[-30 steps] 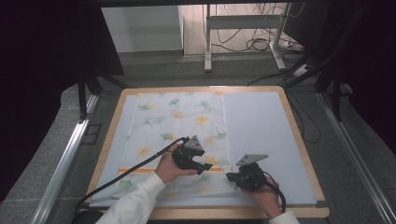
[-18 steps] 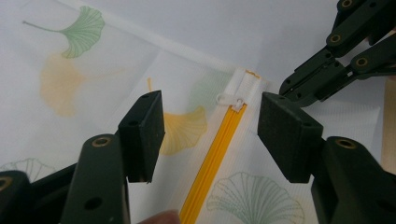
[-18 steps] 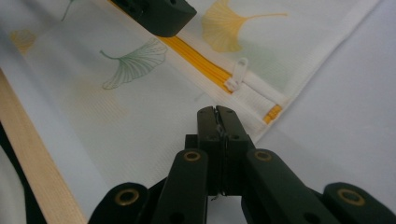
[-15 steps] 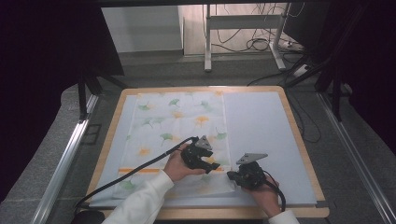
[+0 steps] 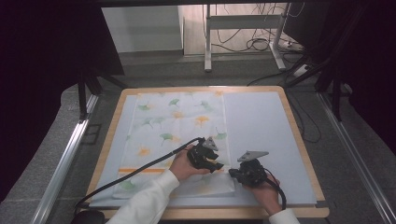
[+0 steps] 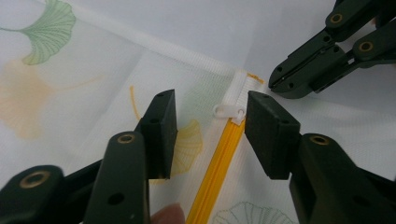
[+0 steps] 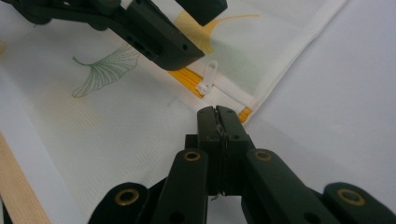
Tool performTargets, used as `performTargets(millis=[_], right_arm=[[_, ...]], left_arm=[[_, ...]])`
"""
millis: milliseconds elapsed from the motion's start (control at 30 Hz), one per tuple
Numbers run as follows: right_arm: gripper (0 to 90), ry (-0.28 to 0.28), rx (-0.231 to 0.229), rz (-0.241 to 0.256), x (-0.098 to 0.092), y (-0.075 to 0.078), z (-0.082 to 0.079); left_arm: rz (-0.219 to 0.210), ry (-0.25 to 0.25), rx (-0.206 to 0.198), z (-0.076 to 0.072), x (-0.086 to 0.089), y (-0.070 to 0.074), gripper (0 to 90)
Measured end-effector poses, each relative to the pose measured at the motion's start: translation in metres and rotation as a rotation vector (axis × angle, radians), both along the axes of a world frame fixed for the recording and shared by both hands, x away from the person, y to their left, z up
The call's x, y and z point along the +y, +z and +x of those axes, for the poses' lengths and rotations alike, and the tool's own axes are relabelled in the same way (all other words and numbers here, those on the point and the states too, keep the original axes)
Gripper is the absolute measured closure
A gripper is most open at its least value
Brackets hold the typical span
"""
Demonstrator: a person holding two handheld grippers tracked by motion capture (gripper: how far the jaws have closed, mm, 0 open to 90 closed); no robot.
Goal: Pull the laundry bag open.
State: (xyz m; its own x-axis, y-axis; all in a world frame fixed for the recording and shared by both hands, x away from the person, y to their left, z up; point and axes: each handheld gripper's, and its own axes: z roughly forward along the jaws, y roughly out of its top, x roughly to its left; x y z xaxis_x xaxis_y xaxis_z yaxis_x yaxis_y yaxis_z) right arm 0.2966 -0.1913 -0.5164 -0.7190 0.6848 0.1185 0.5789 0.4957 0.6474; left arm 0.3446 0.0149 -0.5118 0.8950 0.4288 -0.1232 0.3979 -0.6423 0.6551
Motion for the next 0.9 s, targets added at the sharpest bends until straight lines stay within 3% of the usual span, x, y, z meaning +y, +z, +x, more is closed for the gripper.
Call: performTargets(millis=[300,467,633,733,900], right_arm=[[88.6,-0.001,0.005,-0.003,0.0,-0.001,0.0],[88.6,-0.002,0.009,-0.004,0.0,-0.002,0.0],[88.6,0.0,0.014,-0.005,0.0,-0.003,0.001],[88.6,0.0,0.014,-0.005,0.0,-0.003,0.001],[88.6,0.0,0.015,-0.004,0.0,-0.003,0.001]], left_arm=[[0.011,-0.022,0.002,0.0,-0.011,-0.007,61.0],[-0.001,-0.045,0.021,0.0,-0.013,-0.009,70.1],[0.005,-0.077,-0.005,-0.002,-0.012,-0.007,75.4],[-0.013,-0.068,-0.006,-0.003,-0.011,-0.004,82.3],[-0.014,-0.076,0.006,-0.003,-0.012,-0.006,82.2]])
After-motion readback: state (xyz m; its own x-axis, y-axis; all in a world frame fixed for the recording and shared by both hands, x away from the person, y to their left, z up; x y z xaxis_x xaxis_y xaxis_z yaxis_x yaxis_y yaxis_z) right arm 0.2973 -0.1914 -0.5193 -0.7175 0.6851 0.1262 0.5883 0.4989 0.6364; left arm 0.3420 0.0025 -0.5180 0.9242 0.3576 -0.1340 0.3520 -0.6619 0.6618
